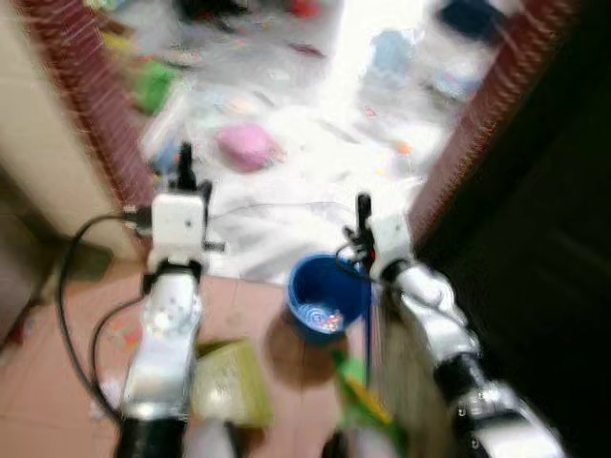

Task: Sweep floor

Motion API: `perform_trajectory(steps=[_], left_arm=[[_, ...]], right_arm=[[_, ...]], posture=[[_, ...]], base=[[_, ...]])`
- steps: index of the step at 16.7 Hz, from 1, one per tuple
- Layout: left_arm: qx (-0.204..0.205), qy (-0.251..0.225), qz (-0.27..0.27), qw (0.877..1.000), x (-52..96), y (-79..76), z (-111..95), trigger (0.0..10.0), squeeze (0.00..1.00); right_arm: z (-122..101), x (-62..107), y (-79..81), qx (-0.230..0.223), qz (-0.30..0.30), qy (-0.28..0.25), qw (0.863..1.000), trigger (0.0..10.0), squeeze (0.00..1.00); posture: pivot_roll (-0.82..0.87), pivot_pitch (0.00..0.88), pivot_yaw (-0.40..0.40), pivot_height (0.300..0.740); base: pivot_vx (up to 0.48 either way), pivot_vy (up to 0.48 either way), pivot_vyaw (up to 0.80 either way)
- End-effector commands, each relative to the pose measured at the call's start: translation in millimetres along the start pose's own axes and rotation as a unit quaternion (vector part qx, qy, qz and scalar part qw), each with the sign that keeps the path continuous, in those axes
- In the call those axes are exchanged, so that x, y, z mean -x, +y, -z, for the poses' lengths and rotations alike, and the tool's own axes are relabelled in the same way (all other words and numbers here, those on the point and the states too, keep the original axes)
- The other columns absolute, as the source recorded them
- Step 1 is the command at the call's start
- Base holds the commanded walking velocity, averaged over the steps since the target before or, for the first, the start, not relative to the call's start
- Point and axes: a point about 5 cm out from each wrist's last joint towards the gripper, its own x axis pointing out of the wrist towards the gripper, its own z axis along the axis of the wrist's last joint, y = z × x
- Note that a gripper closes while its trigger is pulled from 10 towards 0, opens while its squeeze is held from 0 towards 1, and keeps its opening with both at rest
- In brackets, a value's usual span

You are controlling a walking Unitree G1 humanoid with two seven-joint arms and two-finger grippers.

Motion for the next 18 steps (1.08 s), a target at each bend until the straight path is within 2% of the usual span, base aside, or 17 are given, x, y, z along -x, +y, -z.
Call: perform_trajectory(steps=[1, 6, 14, 18], left_arm=[[-0.006, -0.027, 0.001, 1.0, -2.0, 0.3, -11.5, 10.0, 0.0], [0.0, -0.039, 0.003, 0.999, -5.1, -2.1, -17.8, 10.0, 0.0], [0.006, -0.035, 0.009, 0.999, -3.5, -4.5, -15.5, 10.0, 0.0], [-0.009, -0.076, -0.001, 0.997, -4.7, 1.3, -31.7, 10.0, 0.0]], right_arm=[[-8.8, -3.0, 4.2, -0.018, -0.001, -0.025, 1.0, 10.0, 0.0], [-15.0, -6.3, 0.8, -0.013, 0.019, -0.036, 0.999, 10.0, 0.0], [-21.0, -6.6, -3.0, -0.008, 0.036, -0.055, 0.998, 10.0, 0.0], [-22.9, -6.8, -3.1, 0.004, 0.044, -0.063, 0.997, 10.0, 0.0]], posture=[[0.01, 0.128, -0.046, 0.74], [0.02, 0.118, -0.05, 0.74], [0.02, 0.115, -0.058, 0.74], [0.02, 0.12, -0.057, 0.74]], base=[[0.0, 0.48, 0.0], [0.0, 0.48, 0.0], [0.0, 0.48, 0.0], [0.0, 0.08, 0.0]])
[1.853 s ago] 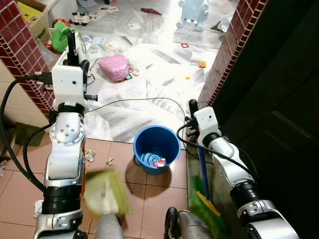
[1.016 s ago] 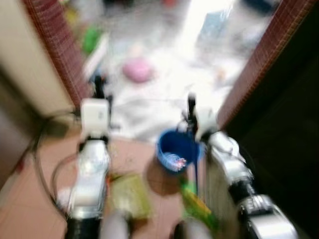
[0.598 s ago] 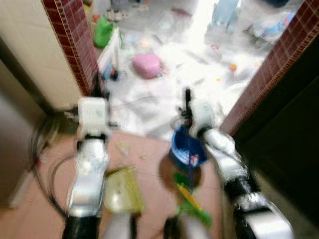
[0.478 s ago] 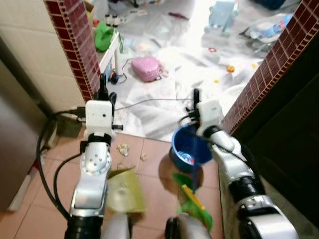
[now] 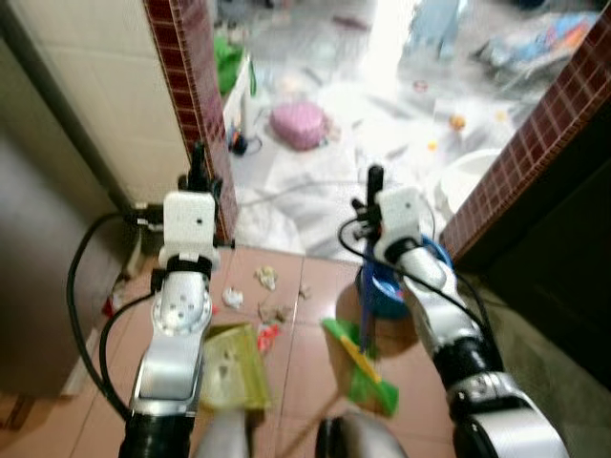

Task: Sweep floor

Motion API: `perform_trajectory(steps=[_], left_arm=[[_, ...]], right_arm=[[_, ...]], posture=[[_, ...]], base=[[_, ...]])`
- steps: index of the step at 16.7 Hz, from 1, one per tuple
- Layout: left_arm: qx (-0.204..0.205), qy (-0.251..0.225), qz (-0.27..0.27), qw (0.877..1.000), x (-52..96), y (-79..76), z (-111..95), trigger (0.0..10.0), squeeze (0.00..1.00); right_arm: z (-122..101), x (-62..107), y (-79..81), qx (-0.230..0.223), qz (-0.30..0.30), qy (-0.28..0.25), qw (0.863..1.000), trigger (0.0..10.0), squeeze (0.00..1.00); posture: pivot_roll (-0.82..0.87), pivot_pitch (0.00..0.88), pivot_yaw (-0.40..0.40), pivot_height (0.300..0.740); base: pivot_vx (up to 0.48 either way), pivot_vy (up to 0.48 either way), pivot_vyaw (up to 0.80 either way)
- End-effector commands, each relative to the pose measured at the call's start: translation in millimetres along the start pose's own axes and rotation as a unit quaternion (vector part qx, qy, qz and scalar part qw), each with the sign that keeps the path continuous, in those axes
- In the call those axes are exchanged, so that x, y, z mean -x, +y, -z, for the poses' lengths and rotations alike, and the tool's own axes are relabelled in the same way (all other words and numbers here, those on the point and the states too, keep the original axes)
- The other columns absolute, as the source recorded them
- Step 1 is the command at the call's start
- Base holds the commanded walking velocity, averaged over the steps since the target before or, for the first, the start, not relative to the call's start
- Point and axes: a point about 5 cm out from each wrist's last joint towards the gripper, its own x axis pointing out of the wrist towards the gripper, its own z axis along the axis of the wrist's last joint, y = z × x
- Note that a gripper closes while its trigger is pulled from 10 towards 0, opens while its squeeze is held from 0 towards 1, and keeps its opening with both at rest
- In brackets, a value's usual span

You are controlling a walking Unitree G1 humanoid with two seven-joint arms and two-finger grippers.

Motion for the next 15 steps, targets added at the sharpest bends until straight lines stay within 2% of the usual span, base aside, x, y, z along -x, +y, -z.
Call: perform_trajectory(steps=[1, 7, 13, 15], left_arm=[[0.009, -0.05, -0.01, 0.999, -3.5, 4.5, -21.7, 10.0, 0.0], [0.004, -0.084, -0.016, 0.996, -7.7, 10.1, -37.2, 10.0, 0.0], [-0.01, -0.092, -0.03, 0.995, -10.8, 20.0, -42.9, 10.0, 0.0], [-0.026, -0.092, -0.037, 0.995, -11.5, 25.4, -42.1, 10.0, 0.0]], right_arm=[[-5.8, -2.9, 3.5, -0.001, -0.003, -0.013, 1.0, 10.0, 0.0], [-6.4, -3.2, 3.2, 0.007, 0.008, -0.017, 1.0, 10.0, 0.0], [-7.4, -3.0, 4.3, 0.01, 0.009, -0.021, 1.0, 10.0, 0.0], [-7.6, -3.6, 5.3, 0.011, 0.008, -0.021, 1.0, 10.0, 0.0]], posture=[[0.02, 0.12, -0.057, 0.74], [0.02, 0.125, -0.058, 0.74], [0.03, 0.133, -0.056, 0.74], [0.03, 0.133, -0.059, 0.74]], base=[[0.0, 0.0, 0.0], [0.0, 0.0, 0.75], [0.0, 0.0, 0.8], [0.0, 0.0, 0.8]])
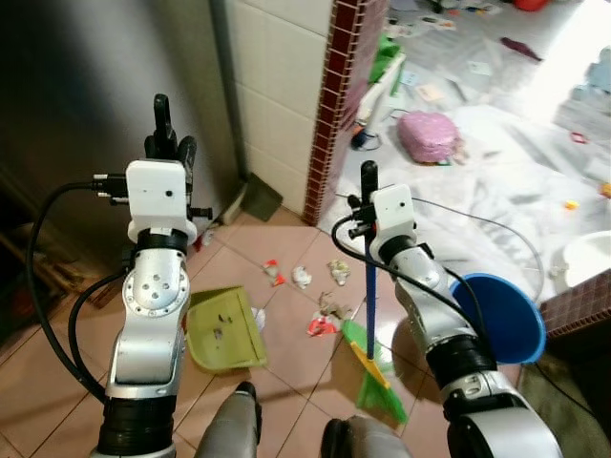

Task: Sweep floor

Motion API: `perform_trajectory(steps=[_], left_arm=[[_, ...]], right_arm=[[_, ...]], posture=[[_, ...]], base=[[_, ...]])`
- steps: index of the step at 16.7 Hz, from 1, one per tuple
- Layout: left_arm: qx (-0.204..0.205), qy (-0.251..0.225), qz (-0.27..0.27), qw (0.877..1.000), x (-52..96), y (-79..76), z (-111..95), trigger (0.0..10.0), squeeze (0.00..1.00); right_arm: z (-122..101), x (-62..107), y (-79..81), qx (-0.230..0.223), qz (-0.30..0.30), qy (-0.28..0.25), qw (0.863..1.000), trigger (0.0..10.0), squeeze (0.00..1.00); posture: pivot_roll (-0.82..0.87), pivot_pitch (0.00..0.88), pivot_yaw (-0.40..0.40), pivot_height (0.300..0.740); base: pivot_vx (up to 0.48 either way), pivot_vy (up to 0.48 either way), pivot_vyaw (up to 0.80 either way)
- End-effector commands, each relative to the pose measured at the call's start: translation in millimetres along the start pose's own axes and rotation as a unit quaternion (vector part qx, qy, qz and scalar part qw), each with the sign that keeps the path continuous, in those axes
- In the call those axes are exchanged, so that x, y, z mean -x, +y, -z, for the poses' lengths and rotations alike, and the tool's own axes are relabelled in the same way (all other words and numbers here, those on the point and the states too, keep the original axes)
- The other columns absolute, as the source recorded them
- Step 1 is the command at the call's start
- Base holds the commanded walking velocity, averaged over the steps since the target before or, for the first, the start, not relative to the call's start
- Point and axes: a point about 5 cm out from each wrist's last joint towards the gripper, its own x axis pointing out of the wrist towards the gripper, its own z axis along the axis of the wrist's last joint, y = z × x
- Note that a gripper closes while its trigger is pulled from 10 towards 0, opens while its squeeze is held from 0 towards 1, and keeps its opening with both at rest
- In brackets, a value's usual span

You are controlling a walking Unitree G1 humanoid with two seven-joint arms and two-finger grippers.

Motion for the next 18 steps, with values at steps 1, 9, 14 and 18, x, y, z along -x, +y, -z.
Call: perform_trajectory(steps=[1, 9, 14, 18], left_arm=[[-0.01, -0.032, -0.01, 0.999, -2.0, 4.6, -12.3, 10.0, 0.0], [-0.027, 0.002, -0.006, 1.0, 3.0, 14.7, 12.2, 10.0, 0.0], [-0.028, 0.012, -0.003, 1.0, 0.4, 12.5, 22.9, 10.0, 0.0], [-0.041, 0.007, -0.008, 0.999, -8.2, 8.2, 30.8, 10.0, 0.0]], right_arm=[[-6.8, -1.9, 0.1, 0.001, 0.002, -0.02, 1.0, 10.0, 0.0], [-13.1, -8.9, 10.8, 0.01, -0.013, -0.028, 0.999, 10.0, 0.0], [-18.0, -11.8, 14.3, 0.012, -0.013, -0.034, 0.999, 10.0, 0.0], [-23.9, -14.2, 13.2, 0.012, -0.027, -0.039, 0.999, 10.0, 0.0]], posture=[[0.03, 0.133, -0.059, 0.74], [0.04, 0.153, -0.07, 0.74], [0.04, 0.153, -0.071, 0.74], [0.02, 0.156, -0.074, 0.74]], base=[[0.0, 0.0, 0.8], [0.0, 0.0, 0.8], [0.0, 0.0, 0.51], [0.0, 0.0, 0.0]])
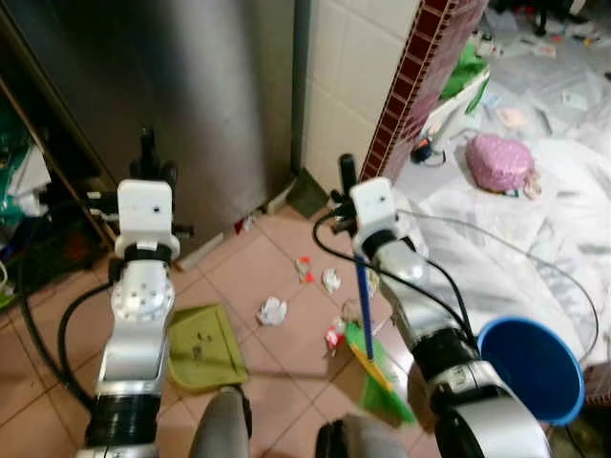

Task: Sweep floor

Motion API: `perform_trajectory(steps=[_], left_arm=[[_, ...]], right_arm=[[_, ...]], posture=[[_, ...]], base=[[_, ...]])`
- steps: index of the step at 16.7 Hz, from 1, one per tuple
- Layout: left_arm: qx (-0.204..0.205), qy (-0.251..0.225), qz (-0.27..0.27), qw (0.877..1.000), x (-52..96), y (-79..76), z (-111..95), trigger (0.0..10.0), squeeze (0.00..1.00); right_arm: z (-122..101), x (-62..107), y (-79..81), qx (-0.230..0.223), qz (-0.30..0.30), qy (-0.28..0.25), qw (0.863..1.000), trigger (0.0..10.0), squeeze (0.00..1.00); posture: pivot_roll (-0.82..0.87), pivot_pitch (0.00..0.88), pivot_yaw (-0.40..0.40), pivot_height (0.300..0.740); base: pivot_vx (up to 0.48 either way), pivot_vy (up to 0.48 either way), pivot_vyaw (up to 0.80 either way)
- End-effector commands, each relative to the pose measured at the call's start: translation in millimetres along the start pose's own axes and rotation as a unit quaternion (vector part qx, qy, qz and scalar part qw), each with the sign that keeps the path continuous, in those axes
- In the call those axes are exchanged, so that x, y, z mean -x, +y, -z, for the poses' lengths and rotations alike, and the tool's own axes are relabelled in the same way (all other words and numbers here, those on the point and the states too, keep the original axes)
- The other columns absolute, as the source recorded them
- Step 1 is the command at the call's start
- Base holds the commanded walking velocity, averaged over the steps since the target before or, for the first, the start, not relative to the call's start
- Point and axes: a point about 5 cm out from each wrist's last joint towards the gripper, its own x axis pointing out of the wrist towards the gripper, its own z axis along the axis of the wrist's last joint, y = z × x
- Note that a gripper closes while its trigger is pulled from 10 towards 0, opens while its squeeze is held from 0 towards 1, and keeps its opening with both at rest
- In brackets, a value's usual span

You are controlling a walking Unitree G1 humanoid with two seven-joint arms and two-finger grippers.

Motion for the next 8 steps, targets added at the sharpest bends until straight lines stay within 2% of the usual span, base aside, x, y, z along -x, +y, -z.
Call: perform_trajectory(steps=[1, 8], left_arm=[[-0.006, -0.052, 0.003, 0.999, -7.5, -5.3, -16.5, 10.0, 0.0], [-0.026, -0.061, -0.007, 0.998, -23.4, -14.9, -7.2, 10.0, 0.0]], right_arm=[[-8.7, -1.4, -10.4, 0.002, 0.006, -0.018, 1.0, 10.0, 0.0], [-18.7, -8.7, -21.4, 0.016, 0.0, -0.01, 1.0, 10.0, 0.0]], posture=[[0.01, 0.159, -0.077, 0.74], [-0.02, 0.18, -0.08, 0.74]], base=[[0.0, 0.0, 0.0], [0.0, 0.0, 0.0]])
